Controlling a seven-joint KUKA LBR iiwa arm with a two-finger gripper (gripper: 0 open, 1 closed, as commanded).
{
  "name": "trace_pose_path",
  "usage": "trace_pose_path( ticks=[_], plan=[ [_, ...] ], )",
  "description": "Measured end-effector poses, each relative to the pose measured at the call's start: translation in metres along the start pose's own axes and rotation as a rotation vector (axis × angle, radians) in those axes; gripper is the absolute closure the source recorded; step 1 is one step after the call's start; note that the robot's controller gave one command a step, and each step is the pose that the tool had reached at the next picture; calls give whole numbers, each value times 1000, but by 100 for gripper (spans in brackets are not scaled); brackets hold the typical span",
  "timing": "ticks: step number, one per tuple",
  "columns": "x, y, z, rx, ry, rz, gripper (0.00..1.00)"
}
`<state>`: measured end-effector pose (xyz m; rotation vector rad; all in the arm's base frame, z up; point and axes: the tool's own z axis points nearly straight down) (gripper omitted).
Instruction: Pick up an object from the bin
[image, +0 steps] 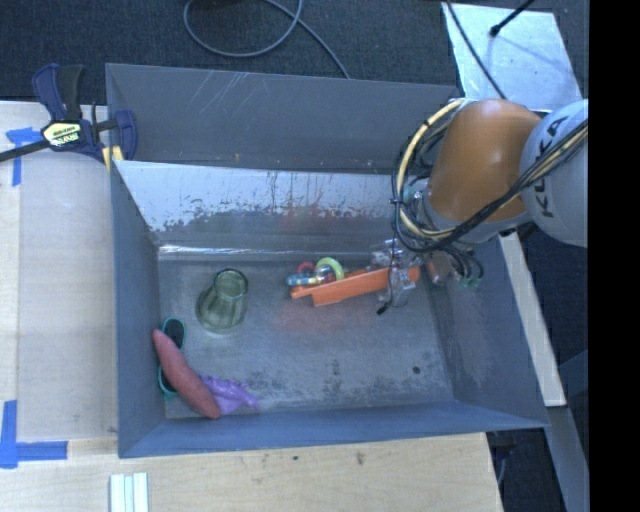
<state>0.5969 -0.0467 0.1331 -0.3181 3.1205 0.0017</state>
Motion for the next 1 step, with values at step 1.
trace_pose_path(
  ticks=[1],
  plan=[
    [-26, -13, -113, 4, -6, -541, 100]
  ],
)
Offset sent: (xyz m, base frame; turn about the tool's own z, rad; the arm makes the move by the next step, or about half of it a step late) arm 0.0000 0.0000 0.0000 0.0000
